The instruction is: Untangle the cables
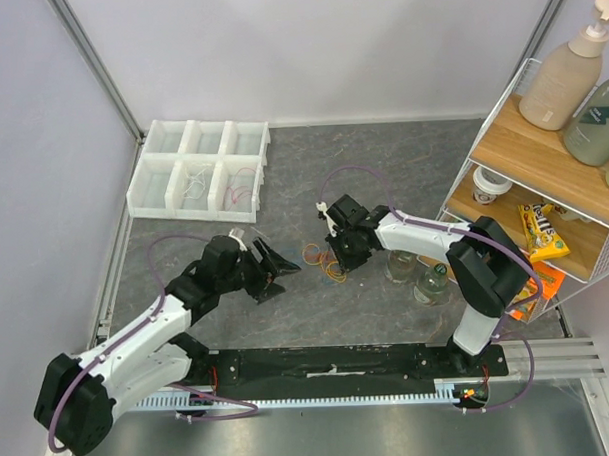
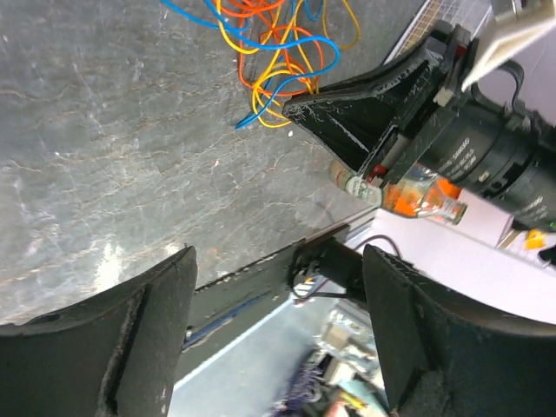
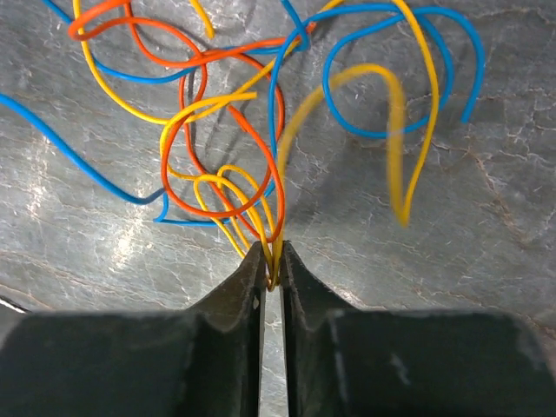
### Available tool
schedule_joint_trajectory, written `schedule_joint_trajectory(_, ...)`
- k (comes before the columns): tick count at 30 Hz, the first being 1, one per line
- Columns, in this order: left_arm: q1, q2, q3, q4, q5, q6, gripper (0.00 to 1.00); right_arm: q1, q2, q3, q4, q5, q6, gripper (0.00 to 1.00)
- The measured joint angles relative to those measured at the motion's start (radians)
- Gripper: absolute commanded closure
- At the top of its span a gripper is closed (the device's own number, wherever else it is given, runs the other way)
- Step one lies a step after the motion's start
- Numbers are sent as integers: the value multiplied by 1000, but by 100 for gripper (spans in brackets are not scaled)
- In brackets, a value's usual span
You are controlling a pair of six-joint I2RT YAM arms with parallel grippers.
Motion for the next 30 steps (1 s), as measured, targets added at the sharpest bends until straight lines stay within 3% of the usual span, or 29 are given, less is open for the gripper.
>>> schedule_joint_trajectory(5, -4, 121, -2, 70, 0, -179, 13, 0, -30, -30, 29, 0, -4, 100)
schedule_joint_trajectory(14, -5, 382, 81, 122, -41, -492, 15, 0, -145, -110, 69, -46, 4, 100)
schedule_joint_trajectory(17, -5, 437, 125, 131, -71, -549, 25, 1, -152, -130, 77, -52, 11, 100)
schedule_joint_trajectory(21, -4, 557, 201, 139, -71, -581, 55, 1, -158, -137, 82, -55, 16, 100)
schedule_joint_trajectory(23, -4, 586, 211, 145, -73, -591, 60, 1, -161, -137, 84, -56, 17, 100)
schedule_joint_trajectory(27, -4, 598, 214, 134, -88, -592, 90, 1, -168, -137, 85, -60, 18, 100)
schedule_joint_trajectory(30, 2, 582, 221, 118, -101, -570, 95, 1, -172, -137, 85, -60, 18, 100)
